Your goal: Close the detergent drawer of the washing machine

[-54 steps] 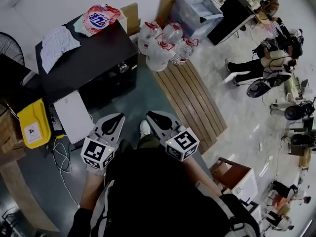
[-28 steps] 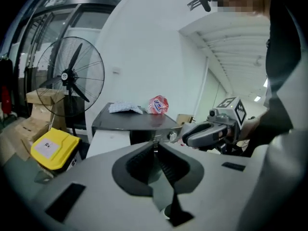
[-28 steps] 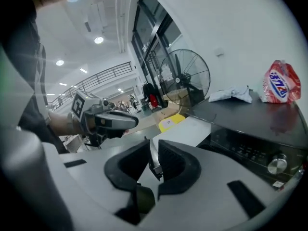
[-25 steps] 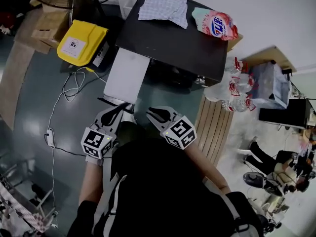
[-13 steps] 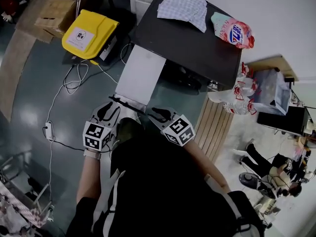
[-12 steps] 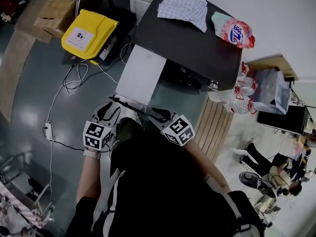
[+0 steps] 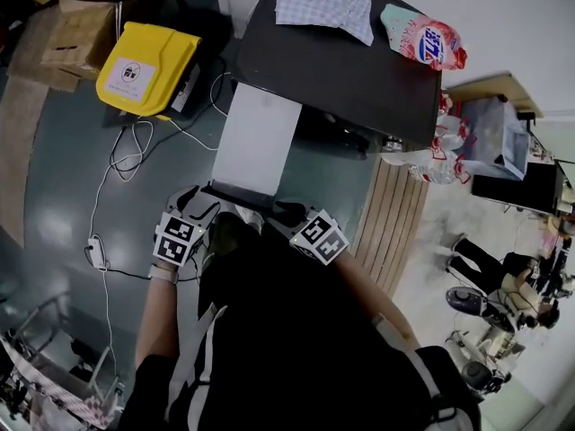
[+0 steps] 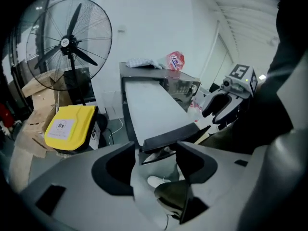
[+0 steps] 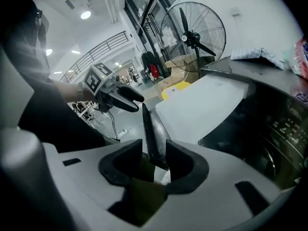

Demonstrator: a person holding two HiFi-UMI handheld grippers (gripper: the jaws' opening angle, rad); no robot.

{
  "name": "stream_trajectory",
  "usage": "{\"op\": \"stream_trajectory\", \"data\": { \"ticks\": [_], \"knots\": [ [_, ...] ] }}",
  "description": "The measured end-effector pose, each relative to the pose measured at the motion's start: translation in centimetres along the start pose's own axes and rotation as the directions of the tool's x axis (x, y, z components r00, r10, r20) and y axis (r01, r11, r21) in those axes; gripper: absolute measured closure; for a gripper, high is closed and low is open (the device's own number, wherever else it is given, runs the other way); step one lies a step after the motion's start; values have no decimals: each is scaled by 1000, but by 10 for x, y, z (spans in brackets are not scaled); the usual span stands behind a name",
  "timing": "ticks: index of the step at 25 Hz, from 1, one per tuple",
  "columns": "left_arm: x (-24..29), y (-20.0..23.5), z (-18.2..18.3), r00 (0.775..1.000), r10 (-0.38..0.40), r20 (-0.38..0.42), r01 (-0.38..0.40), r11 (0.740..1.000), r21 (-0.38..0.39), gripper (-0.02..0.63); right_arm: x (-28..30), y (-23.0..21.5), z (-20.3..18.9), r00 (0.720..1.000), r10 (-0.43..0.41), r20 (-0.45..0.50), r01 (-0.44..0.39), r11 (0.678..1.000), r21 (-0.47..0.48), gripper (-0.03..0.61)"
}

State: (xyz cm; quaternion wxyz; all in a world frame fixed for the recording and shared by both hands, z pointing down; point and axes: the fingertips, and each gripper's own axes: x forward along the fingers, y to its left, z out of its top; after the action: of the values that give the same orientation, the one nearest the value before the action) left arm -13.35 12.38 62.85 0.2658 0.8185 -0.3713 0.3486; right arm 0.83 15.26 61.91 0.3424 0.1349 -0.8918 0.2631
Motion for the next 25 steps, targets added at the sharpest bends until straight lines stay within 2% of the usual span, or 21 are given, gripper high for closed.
{"op": "stream_trajectory", "data": {
  "ticks": [5,11,13,16,18,21,25],
  "knots": [
    [16,5,-17,989,-73,-125,85,992,94,355,14,-3,-12,998,-16,-66,17,1000,22,430],
    [35,12,-34,967,-134,-215,166,977,138,356,28,-2,-21,994,-5,-112,14,996,84,431],
    [38,11,-34,962,-144,-233,180,974,139,357,31,0,-23,992,3,-126,8,996,91,435],
    [43,13,-33,956,-150,-252,192,970,152,381,36,1,-25,990,6,-142,7,996,89,476],
    [45,14,-34,955,-158,-253,201,967,155,417,37,2,-25,991,-7,-136,18,996,84,480],
    [46,12,-37,950,-178,-256,221,964,148,432,37,2,-25,993,-38,-115,43,998,44,488],
    [45,12,-36,951,-182,-249,229,958,175,448,36,3,-26,992,-63,-110,66,997,26,492]
  ]
}}
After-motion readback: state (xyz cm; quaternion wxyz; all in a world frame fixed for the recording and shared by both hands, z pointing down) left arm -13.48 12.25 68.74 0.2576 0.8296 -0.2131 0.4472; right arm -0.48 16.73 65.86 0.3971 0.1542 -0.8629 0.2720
